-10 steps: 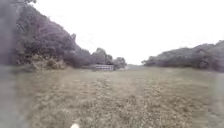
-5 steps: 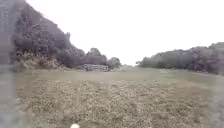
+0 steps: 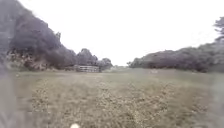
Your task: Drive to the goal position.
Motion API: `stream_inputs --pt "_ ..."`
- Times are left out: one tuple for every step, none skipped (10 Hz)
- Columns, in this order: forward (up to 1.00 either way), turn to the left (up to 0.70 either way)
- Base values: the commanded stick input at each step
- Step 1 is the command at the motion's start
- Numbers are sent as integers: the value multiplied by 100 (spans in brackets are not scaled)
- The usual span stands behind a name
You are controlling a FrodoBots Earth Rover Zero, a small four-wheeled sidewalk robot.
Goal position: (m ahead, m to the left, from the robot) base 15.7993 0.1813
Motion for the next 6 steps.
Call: stream_inputs --pt "70 0" --pt "70 0" --pt "70 0" --pt "70 0" --pt "70 0" --pt "70 0"
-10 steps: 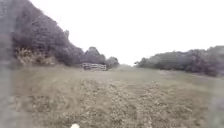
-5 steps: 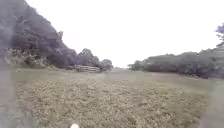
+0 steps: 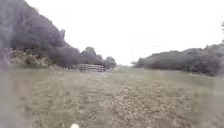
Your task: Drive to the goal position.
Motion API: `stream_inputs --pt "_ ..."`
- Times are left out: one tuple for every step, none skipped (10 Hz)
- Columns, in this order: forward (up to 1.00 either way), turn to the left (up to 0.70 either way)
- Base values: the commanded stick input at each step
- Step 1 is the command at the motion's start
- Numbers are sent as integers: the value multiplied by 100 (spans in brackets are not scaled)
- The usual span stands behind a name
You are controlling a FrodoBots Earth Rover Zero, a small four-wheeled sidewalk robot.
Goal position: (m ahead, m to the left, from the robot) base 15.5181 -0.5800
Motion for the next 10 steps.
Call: stream_inputs --pt "70 0" --pt "70 0" --pt "70 0" --pt "70 0" --pt "70 0" --pt "70 0" --pt "70 0" --pt "70 0" --pt "70 0" --pt "70 0"
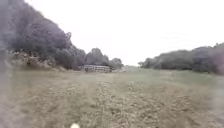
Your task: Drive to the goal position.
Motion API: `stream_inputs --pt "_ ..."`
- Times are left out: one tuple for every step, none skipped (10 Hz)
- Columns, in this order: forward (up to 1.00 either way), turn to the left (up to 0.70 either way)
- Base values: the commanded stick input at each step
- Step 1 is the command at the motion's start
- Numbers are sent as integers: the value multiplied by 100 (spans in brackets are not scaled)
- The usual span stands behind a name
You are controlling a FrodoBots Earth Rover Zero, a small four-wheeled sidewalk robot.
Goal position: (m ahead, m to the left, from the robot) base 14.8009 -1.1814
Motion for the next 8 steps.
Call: stream_inputs --pt "70 0" --pt "70 0" --pt "70 0" --pt "70 0" --pt "70 0" --pt "70 0" --pt "70 0" --pt "70 0"
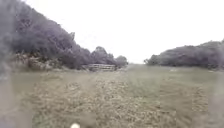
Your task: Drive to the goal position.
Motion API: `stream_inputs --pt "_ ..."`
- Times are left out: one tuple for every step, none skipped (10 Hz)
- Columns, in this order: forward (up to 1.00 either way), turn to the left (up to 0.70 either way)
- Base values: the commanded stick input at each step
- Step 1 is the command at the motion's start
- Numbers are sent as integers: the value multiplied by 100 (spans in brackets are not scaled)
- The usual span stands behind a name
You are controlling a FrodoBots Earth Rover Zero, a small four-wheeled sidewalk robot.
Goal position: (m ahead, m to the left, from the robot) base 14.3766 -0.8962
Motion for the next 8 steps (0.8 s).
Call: stream_inputs --pt "70 0" --pt "70 0" --pt "70 0" --pt "70 0" --pt "70 0" --pt "70 0" --pt "70 0" --pt "70 0"
